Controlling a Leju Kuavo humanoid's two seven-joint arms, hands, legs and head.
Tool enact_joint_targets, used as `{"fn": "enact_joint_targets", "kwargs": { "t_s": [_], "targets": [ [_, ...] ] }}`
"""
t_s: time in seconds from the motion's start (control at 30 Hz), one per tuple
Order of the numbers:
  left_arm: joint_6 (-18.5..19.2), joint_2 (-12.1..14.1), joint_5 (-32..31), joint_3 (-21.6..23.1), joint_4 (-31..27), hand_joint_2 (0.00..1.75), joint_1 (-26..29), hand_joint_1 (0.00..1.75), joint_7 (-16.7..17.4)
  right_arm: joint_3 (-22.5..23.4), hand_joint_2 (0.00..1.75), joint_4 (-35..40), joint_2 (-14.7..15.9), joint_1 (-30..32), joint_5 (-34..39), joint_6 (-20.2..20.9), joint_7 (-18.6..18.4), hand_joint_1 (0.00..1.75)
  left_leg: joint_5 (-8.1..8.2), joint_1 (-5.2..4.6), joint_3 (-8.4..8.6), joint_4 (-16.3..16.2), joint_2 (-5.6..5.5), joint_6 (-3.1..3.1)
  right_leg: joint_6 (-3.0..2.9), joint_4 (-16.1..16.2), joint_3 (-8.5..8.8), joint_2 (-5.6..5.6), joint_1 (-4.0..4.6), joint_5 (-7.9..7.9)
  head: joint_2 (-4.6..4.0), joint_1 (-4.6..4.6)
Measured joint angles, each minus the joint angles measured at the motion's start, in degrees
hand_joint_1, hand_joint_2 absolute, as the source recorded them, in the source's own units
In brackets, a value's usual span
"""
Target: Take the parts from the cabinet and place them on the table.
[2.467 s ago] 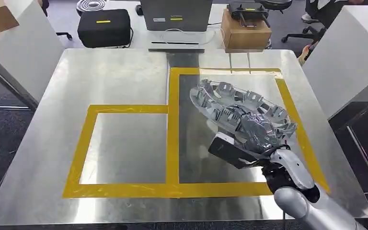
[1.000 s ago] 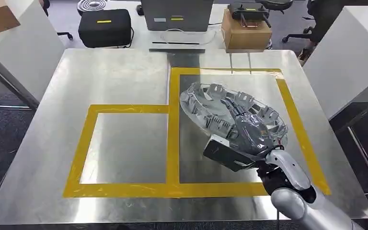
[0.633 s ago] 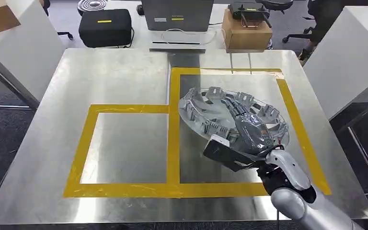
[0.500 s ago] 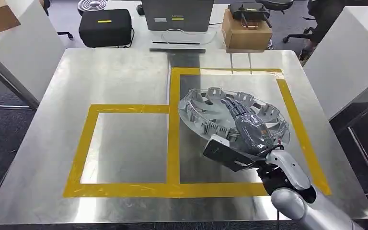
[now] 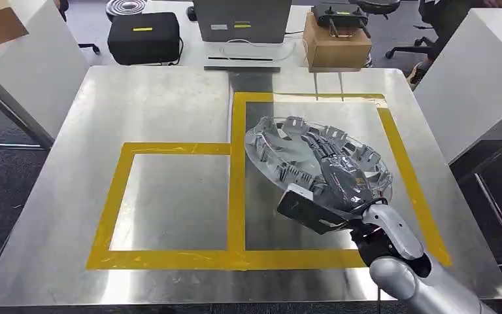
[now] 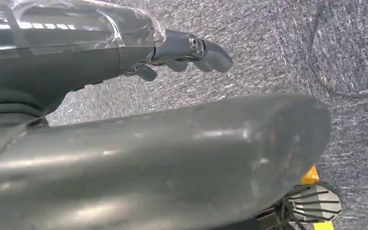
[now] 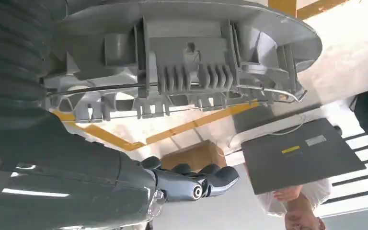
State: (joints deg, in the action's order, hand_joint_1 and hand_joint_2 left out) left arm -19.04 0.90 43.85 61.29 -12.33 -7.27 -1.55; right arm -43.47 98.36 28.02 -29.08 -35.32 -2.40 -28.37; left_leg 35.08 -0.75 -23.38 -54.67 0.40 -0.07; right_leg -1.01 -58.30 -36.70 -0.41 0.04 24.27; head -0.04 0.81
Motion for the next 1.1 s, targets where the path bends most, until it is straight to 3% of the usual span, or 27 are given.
{"fn": "enact_joint_targets", "kwargs": {
  "t_s": [0.23,0.47,0.67,0.7,1.1],
  "targets": [
    [0.0,0.0,0.0,0.0,0.0,0.0,0.0,0.0,0.26,0.0,1.75,0.02,0.0,-0.03,0.37,0.55,-0.02,0.0,0.0,0.0,0.0,0.0,0.02,0.0,0.0,0.0,0.0,0.0,0.0,0.0,0.0,0.0],
    [0.0,0.02,0.37,0.0,0.02,0.0,0.0,0.0,0.37,-1.16,1.75,0.28,0.04,-2.76,7.23,10.66,-4.13,0.0,0.0,0.0,0.02,0.0,0.24,0.0,0.0,0.0,0.0,0.0,0.0,0.0,0.0,0.0],
    [0.0,0.02,0.42,0.0,0.02,0.0,0.0,0.0,0.35,-2.64,1.75,0.98,0.07,-5.33,8.87,12.17,-5.14,0.0,0.0,0.0,0.04,0.0,0.24,0.0,0.0,-0.01,0.01,0.0,0.0,0.0,0.0,0.0],
    [0.0,0.02,0.42,0.0,0.02,0.0,0.0,0.0,0.35,-2.84,0.0,1.07,0.07,-5.48,8.9,12.2,-5.18,0.0,0.0,0.0,0.04,0.0,0.23,0.0,0.0,-0.01,0.01,0.0,0.0,0.0,0.0,0.0],
    [0.0,0.11,1.2,-0.02,0.02,0.0,0.01,0.0,0.35,-5.55,0.0,1.88,0.07,-9.82,13.2,14.6,-7.48,0.0,0.0,-0.01,0.06,0.0,0.23,0.0,0.0,-0.01,0.03,0.0,0.0,0.0,0.0,0.0]
  ]
}}
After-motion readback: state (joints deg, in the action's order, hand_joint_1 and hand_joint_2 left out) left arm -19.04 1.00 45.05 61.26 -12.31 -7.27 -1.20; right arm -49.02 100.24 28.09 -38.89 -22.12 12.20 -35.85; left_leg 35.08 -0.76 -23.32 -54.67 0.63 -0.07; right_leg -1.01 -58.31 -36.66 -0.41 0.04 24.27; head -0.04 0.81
